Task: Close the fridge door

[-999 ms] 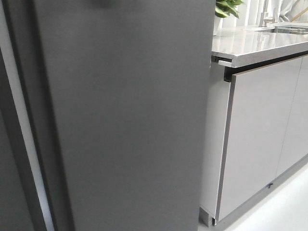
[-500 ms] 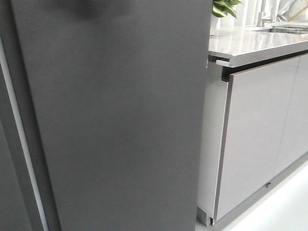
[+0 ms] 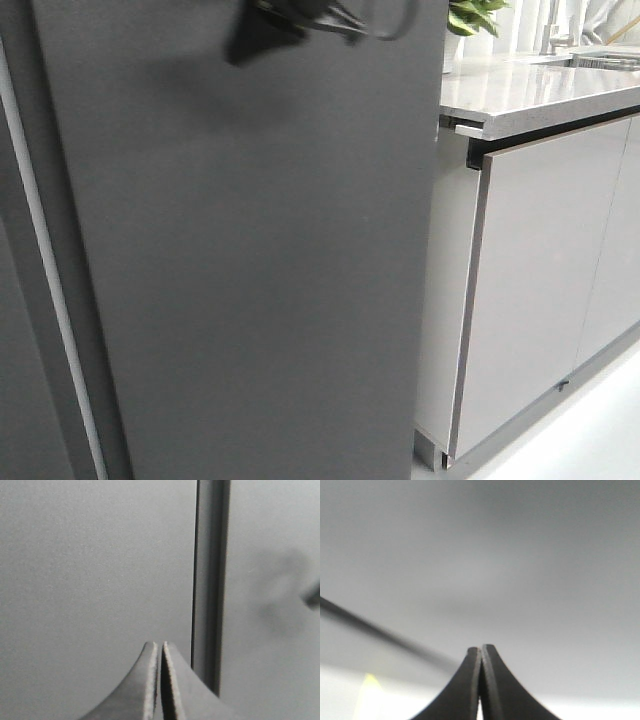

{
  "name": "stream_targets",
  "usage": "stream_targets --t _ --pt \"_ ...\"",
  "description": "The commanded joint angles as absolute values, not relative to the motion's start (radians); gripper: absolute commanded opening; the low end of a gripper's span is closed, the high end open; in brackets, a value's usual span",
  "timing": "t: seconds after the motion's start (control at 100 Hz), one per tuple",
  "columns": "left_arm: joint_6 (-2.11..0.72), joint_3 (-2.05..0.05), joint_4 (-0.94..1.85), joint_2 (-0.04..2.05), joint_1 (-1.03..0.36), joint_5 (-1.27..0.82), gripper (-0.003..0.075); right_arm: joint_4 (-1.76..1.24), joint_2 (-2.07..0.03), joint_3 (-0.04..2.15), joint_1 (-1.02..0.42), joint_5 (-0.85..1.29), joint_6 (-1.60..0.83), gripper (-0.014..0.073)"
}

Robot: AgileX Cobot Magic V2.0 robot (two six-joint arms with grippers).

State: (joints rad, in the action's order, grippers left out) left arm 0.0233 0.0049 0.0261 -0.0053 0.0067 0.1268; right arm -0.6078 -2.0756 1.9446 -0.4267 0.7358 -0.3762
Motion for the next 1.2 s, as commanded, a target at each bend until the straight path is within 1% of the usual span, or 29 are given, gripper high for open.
stream_targets --t 0.0,0.13,0.23,0.3,0.45,0.55,0.689,0.839,1.059,1.099,1.189 --pt "0.025 0.04 0.03 -0.015 0.002 0.2 -0.002 -0.456 -1.947 1.98 -0.412 0.781 -0.237 -0.0046" --pt "0.025 0.04 0.03 -0.015 0.002 0.2 -0.002 -0.276 -1.834 1.954 -0.412 0.821 -0.11 -0.0046" --pt "0.025 0.04 0.03 -0.015 0.002 0.2 -0.002 -0.223 -1.714 1.886 -0.412 0.81 -0.08 -0.0046" --pt "0.025 0.04 0.03 -0.015 0.002 0.2 -0.002 -0.185 -1.605 1.784 -0.412 0.756 -0.066 -0.0046" --pt "0.025 0.04 0.03 -0.015 0.002 0.2 -0.002 -0.154 -1.327 1.471 -0.367 0.595 -0.024 -0.0046" --pt "0.025 0.04 0.03 -0.015 0.002 0.2 -0.002 -0.147 -1.159 1.289 -0.299 0.578 -0.024 -0.0046" --pt "0.025 0.04 0.03 -0.015 0.002 0.2 -0.002 -0.135 -0.926 1.09 -0.193 0.602 -0.024 -0.0046" --pt "0.025 0.04 0.03 -0.015 0.002 0.2 -0.002 -0.088 -0.643 0.902 -0.143 0.589 -0.024 -0.0046" --pt "0.025 0.04 0.03 -0.015 0.002 0.2 -0.002 -0.079 -0.161 0.65 -0.141 0.392 -0.024 -0.0046" --pt "0.025 0.04 0.03 -0.015 0.002 0.2 -0.002 -0.077 -0.099 0.62 -0.141 0.403 -0.024 -0.0046" --pt "0.025 0.04 0.03 -0.015 0.002 0.2 -0.002 -0.066 0.001 0.58 -0.141 0.513 0.042 -0.0046"
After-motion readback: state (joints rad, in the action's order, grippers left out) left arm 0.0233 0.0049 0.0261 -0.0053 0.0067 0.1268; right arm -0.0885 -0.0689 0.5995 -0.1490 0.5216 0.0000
